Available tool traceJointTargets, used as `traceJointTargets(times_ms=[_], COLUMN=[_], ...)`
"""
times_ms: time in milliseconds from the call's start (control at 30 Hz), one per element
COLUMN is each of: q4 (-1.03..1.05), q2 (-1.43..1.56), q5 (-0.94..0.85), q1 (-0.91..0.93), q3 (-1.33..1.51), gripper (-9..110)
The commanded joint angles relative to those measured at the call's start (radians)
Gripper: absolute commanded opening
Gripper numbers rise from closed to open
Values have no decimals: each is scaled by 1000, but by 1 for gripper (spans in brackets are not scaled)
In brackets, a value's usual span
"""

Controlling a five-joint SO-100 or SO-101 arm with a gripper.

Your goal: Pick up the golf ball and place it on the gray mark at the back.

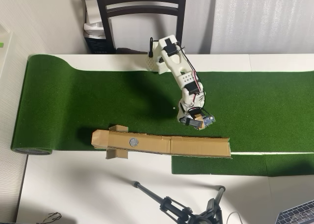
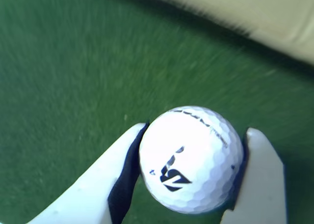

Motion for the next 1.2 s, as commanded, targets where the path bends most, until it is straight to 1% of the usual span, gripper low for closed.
traceJointTargets(times_ms=[0, 200, 333, 567, 767, 1067, 1167], q4=[23, 8, 5, -124, -129, -130, -147], q2=[37, 23, 20, 18, 8, -173, -202], q5=[-91, -288, -373, -518, -541, -545, -592], q1=[55, 163, 244, 357, 463, 583, 595], q3=[-245, -387, -423, -413, -411, -428, -428], gripper=[24, 24, 24, 24, 24, 24, 24])
